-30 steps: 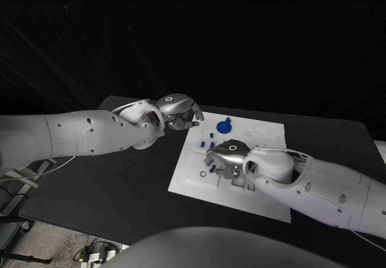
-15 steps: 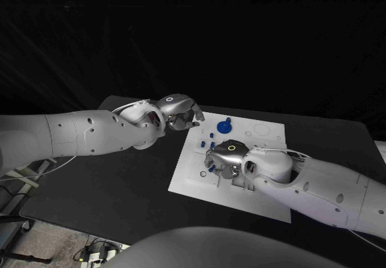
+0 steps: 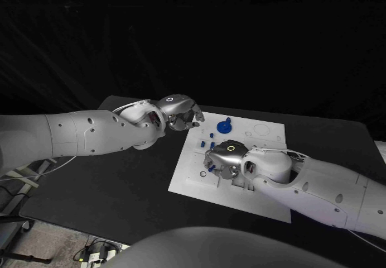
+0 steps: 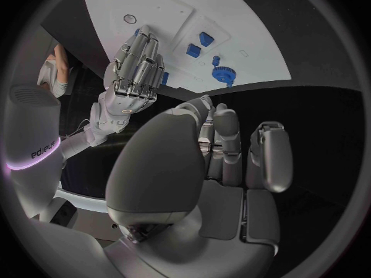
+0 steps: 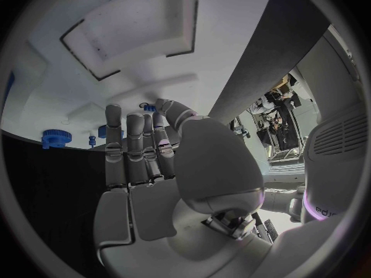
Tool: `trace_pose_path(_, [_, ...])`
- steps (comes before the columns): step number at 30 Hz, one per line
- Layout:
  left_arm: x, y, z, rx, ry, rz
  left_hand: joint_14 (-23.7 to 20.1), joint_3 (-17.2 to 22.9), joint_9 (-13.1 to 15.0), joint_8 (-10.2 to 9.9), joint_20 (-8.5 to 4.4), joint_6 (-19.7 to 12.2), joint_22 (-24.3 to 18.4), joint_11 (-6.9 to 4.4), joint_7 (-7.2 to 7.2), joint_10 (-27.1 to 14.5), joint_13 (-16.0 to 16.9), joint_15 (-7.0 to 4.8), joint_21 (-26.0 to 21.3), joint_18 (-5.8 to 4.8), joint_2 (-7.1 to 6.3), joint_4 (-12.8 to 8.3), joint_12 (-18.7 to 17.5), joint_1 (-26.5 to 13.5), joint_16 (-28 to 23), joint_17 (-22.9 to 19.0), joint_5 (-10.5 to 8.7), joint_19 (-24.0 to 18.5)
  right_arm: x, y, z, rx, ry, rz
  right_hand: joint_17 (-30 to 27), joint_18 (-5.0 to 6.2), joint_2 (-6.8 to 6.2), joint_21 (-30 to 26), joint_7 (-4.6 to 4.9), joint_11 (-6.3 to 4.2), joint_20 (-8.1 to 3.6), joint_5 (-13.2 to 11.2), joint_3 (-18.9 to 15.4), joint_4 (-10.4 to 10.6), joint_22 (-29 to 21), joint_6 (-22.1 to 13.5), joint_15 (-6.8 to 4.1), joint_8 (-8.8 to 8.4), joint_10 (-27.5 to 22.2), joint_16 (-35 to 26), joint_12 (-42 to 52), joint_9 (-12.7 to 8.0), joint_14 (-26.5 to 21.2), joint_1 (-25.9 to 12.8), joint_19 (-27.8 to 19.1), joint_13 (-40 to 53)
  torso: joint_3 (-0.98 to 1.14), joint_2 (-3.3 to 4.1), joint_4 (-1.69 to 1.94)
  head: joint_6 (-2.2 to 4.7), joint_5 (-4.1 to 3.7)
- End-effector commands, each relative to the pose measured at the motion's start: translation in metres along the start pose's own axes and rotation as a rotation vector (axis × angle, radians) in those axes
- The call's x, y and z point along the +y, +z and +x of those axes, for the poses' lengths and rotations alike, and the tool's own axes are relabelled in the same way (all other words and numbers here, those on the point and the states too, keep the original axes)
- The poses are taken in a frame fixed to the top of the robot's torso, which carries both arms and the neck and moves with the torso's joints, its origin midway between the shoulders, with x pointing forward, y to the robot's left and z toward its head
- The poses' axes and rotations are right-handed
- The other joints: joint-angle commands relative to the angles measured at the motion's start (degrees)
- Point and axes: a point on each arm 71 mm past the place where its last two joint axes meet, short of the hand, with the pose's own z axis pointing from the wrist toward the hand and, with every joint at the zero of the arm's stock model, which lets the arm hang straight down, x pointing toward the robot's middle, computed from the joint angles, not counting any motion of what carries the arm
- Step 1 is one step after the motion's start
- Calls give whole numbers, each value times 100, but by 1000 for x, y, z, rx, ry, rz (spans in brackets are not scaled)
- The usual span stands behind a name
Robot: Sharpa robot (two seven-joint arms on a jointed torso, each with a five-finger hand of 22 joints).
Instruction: Assemble the parts on the task board
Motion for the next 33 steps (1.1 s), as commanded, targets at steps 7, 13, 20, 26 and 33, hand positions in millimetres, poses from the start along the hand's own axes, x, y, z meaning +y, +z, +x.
trace_pose_path(7, [-1,1,1,15,-6,-1,13,21,10,22,36,40,1212,7,10,-30,9,19,28,92,24,-20,21,66,18,-6,34,165,2,-1,12,59,24,-7,56,106,65,-127,-25,13,8,-1,-111,115,15,342,8,261,192,42,-46,311,57,-127,42,-34,1,-2,1,-1,2])
trace_pose_path(13, [-1,1,2,17,-7,-3,12,24,13,26,36,45,1212,9,12,-32,10,20,28,92,31,-17,27,68,18,-5,36,165,-3,-3,12,39,44,12,129,102,121,-147,-45,39,8,31,-167,175,36,417,29,379,307,117,-46,546,161,-180,104,-52,1,1,0,-1,14])
trace_pose_path(20, [-1,1,2,20,-8,-4,12,24,13,26,36,45,1212,9,12,-32,10,20,28,92,31,-17,27,68,18,-5,36,165,-7,-8,10,-17,90,16,191,89,147,-96,-66,51,10,36,-190,201,70,455,36,443,419,176,-33,702,242,-190,207,-63,2,2,1,-1,6])
trace_pose_path(26, [-3,1,3,29,-23,-1,2,27,15,28,37,46,1208,8,12,-36,12,20,13,95,38,-17,33,74,3,-33,40,159,-14,-21,1,-91,239,25,279,71,141,11,-101,87,5,59,-198,216,122,469,44,461,525,253,-6,797,355,-174,343,-66,3,-1,2,-1,-7])
trace_pose_path(33, [-8,1,7,89,-91,27,-136,74,-16,-64,43,-150,1178,8,8,-156,22,27,-100,117,17,-63,87,220,-125,-224,48,101,-30,-50,-30,-186,502,51,350,50,90,164,-176,318,-23,84,-204,255,209,481,196,422,660,338,3,877,493,-157,550,-93,1,-6,-13,-1,-74])
